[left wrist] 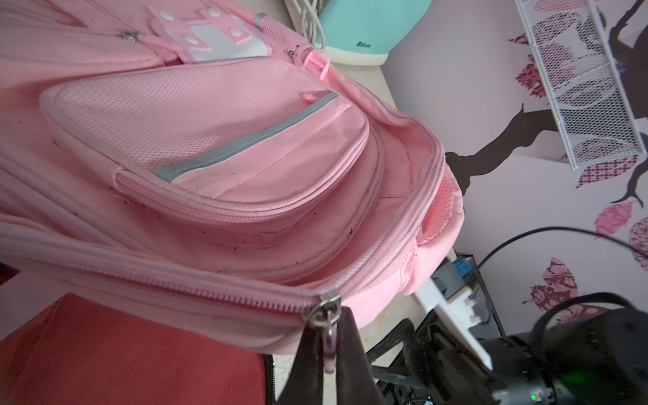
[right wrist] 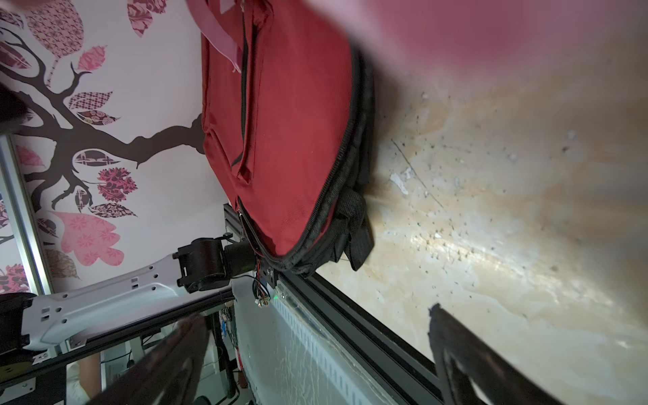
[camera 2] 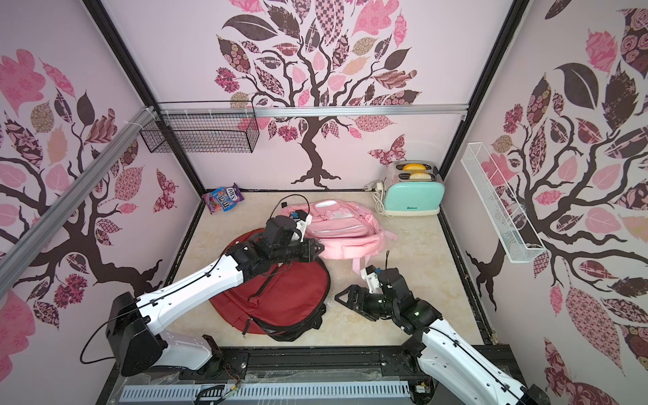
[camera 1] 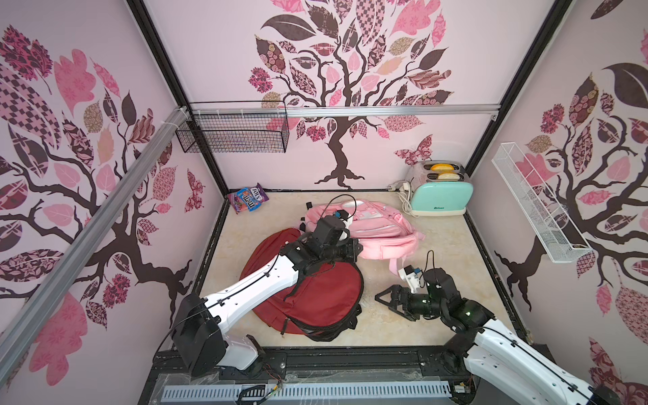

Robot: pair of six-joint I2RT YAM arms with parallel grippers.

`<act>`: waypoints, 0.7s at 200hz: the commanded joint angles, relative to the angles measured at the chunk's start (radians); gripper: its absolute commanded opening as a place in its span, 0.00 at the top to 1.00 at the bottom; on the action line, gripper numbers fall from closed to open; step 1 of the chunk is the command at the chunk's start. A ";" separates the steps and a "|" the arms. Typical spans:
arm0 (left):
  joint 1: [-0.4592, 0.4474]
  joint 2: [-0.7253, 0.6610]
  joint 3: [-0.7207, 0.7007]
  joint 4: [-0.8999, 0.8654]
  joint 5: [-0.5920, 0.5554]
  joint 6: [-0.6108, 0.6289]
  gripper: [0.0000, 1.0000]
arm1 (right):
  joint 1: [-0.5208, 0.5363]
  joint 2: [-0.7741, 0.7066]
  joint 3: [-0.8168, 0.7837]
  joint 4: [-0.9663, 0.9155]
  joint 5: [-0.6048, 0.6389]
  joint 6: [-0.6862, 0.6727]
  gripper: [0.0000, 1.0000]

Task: Zip up the backpack
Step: Move the backpack to the center of the board.

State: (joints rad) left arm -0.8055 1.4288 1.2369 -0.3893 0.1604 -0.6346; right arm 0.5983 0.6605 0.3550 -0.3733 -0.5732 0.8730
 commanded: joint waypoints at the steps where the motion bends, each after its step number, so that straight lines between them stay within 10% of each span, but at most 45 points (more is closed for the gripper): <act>1: 0.002 0.004 0.089 0.011 -0.002 0.043 1.00 | 0.046 0.027 -0.054 0.131 0.004 0.093 0.01; 140: 0.006 0.004 0.127 -0.014 0.006 0.055 1.00 | 0.254 0.805 0.011 0.968 0.079 0.252 0.00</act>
State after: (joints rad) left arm -0.8043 1.4528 1.3270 -0.4862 0.1600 -0.6037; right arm 0.8364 1.3808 0.3386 0.4023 -0.5125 1.0740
